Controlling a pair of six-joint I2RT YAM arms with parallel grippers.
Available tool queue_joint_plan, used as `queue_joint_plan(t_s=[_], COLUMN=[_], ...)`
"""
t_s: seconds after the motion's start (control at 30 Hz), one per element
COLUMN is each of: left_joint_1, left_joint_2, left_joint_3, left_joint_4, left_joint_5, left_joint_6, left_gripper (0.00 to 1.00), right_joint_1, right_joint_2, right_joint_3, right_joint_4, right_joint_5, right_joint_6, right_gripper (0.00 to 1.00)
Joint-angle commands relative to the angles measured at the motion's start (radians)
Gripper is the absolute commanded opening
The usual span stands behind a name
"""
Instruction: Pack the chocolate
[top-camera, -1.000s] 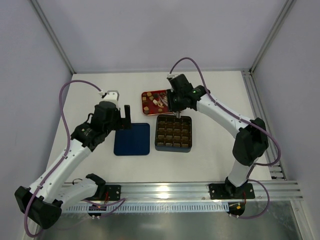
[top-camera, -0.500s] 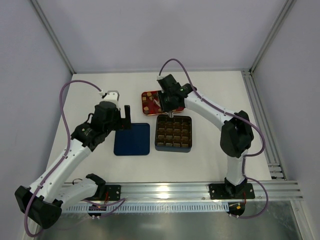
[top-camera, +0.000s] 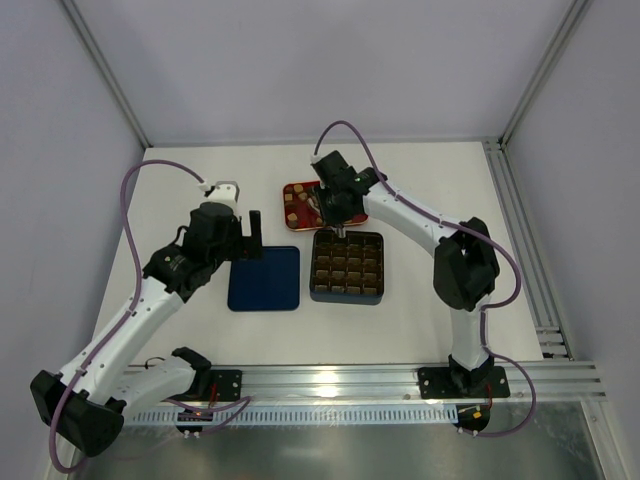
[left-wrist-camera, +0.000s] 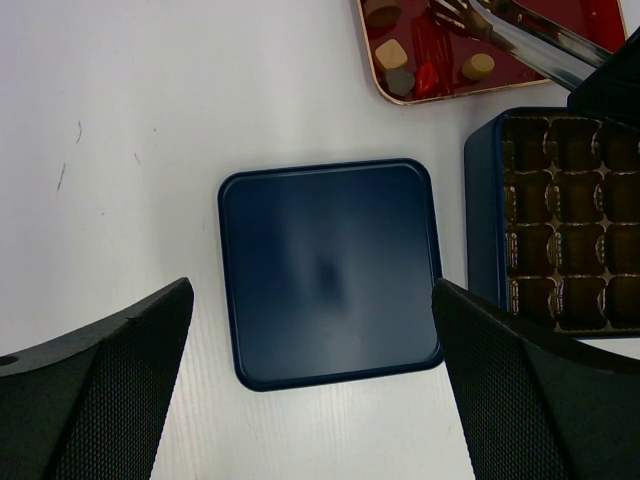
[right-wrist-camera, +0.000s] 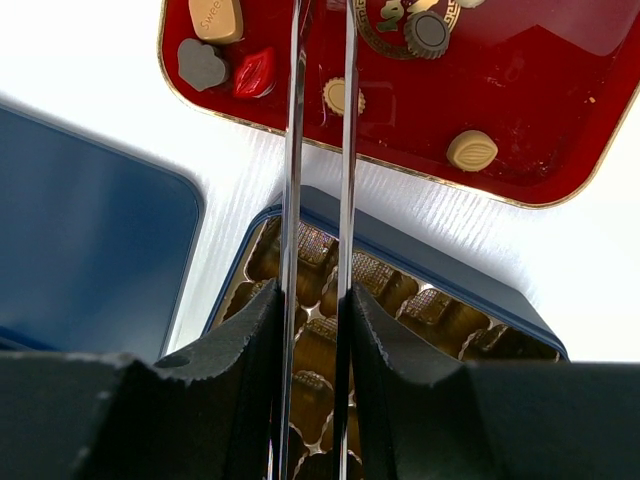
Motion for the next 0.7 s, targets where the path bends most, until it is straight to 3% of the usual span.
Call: queue_joint_plan(t_s=[0.0, 0.2, 0.67], left_joint_1=[-0.003, -0.001, -0.001], left_joint_2=[0.000, 0.001, 0.003], left_joint_3=[0.013, 0.013, 0.012], left_joint_4=[0.008, 0.006, 0.006], left_joint_5=[-0.016, -0.016, -0.014], left_joint_6=[0.007, 0.007, 0.004], left_gripper=[1.00, 1.00, 1.00], right_joint_1=[0.006, 0.006, 0.006], right_joint_2=[-0.012, -0.058, -0.239], right_joint_3=[0.045, 0.037, -0.012], right_joint_4=[0.009, 0.012, -0.007], right_joint_5=[0.013, 0.026, 0.021], right_joint_6=[-0.014, -0.009, 0.009], right_gripper=[0.30, 0.23, 0.21])
